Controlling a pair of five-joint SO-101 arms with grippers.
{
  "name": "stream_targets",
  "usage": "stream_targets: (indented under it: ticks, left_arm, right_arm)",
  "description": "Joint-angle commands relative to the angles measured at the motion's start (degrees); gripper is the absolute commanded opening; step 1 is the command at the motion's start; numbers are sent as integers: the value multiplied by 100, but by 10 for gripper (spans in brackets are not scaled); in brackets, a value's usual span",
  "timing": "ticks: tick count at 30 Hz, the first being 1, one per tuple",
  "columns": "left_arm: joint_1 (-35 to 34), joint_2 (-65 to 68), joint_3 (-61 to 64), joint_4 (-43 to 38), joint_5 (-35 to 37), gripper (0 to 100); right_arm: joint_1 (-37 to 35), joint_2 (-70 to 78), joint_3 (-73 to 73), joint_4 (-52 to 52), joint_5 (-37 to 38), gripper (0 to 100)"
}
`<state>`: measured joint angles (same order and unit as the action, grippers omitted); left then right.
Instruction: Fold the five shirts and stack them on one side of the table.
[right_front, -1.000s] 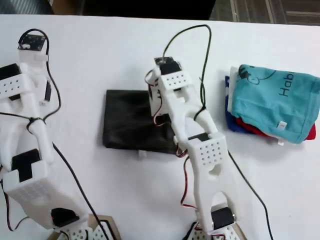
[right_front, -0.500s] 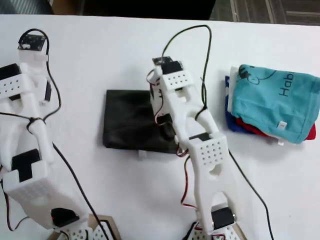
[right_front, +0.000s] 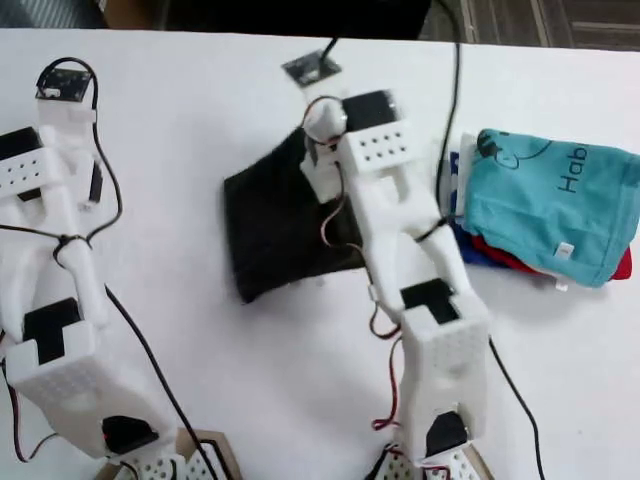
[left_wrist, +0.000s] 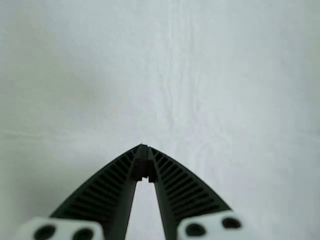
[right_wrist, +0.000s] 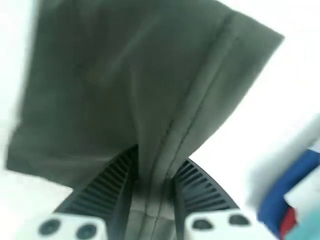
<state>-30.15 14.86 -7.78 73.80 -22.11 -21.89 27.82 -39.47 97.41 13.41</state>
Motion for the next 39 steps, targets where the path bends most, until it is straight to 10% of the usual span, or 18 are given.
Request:
stream_targets:
  ticks: [1, 21, 39]
  left_arm:
    - [-70, -88, -75, 26, -44, 27]
    - [-53, -79, -75, 9, -62, 27]
    - [-70, -79, -75, 26, -62, 27]
  right_arm:
    - [215, -840, -35, 31, 79, 22]
    - [2571, -2703, -97, 22, 958, 22]
    - [4541, -1332, -88, -831, 1670, 22]
